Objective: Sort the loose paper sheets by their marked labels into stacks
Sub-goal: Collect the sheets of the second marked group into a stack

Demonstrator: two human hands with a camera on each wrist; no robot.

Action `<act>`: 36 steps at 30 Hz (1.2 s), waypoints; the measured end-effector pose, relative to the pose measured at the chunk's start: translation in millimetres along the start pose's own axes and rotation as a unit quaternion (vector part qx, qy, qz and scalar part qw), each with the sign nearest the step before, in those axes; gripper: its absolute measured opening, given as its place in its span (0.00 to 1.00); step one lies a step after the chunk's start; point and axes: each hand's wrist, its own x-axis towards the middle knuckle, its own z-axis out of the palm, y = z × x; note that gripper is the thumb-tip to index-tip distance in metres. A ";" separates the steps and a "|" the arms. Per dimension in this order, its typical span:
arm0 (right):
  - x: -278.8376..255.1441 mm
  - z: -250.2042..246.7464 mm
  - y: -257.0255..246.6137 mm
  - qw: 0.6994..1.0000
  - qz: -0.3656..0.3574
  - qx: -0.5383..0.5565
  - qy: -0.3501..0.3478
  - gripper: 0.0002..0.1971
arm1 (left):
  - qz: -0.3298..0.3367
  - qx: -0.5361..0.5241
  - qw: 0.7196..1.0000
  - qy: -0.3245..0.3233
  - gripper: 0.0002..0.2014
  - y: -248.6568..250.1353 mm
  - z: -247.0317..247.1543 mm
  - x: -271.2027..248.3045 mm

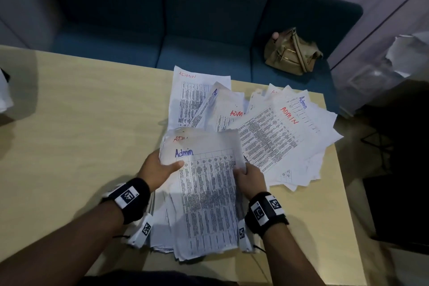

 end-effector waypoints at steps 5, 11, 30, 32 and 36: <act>3.7 9.3 1.1 0.996 0.052 0.051 0.043 0.12 | 0.006 -0.017 0.998 -0.064 0.23 5.3 10.4 -9.5; 11.4 26.7 1.0 0.994 0.031 0.028 0.101 0.11 | 0.003 -0.008 0.995 -0.096 0.17 3.2 8.2 -14.3; 13.5 8.5 -31.0 0.979 -0.203 0.027 -0.014 0.31 | 0.053 0.000 0.993 -0.107 0.37 22.8 -12.9 -3.2; 19.5 9.9 -27.0 0.981 -0.191 -0.016 -0.023 0.26 | 0.060 0.027 0.988 -0.138 0.37 22.5 -12.8 -1.8; 21.6 15.8 -21.8 0.978 -0.197 -0.067 -0.015 0.16 | 0.047 0.020 0.990 -0.135 0.30 11.5 -14.8 3.7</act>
